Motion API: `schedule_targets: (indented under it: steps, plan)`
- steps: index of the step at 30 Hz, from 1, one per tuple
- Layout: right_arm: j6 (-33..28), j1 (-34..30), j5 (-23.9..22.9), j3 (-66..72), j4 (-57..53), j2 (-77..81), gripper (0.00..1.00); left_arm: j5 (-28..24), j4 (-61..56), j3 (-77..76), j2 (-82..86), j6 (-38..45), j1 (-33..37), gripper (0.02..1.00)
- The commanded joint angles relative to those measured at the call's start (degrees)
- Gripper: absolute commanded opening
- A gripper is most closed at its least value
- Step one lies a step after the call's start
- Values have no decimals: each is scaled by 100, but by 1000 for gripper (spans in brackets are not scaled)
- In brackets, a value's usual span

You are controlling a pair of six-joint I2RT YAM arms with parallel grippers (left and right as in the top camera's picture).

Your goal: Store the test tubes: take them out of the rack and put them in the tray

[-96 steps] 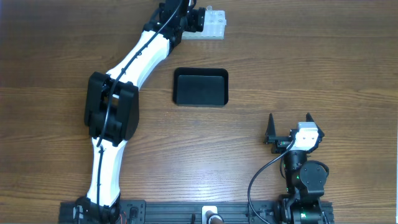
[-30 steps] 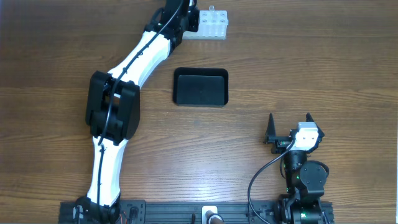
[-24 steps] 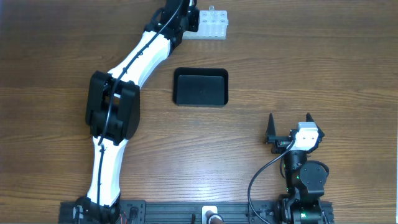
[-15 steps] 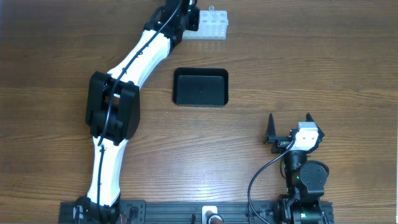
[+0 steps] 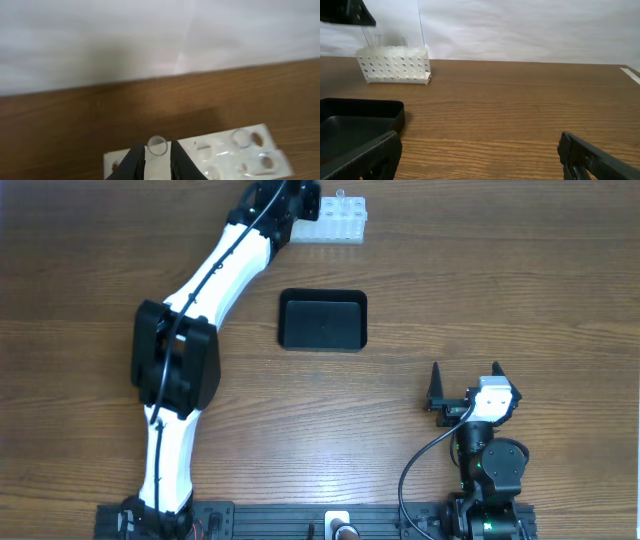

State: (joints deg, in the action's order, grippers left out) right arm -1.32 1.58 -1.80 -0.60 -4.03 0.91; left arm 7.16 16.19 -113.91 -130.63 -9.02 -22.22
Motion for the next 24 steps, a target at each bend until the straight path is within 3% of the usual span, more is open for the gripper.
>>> schedule_targets:
  steps: [1,8,12,18,24]
  plan:
    - [42,33,50,28,-17,-63,991,155,140,-129,693,-57,-17,99]
    - [42,33,50,28,-17,-63,993,146,905,-129,1272,-125,-57,88]
    - [42,33,50,28,-17,-63,993,107,1718,-129,1532,-601,-109,93]
    - [42,33,50,28,-17,-63,993,-614,3198,-129,1674,-1106,-164,49]
    - [42,33,50,28,-17,-63,991,-702,4347,-129,1646,-1274,-234,45]
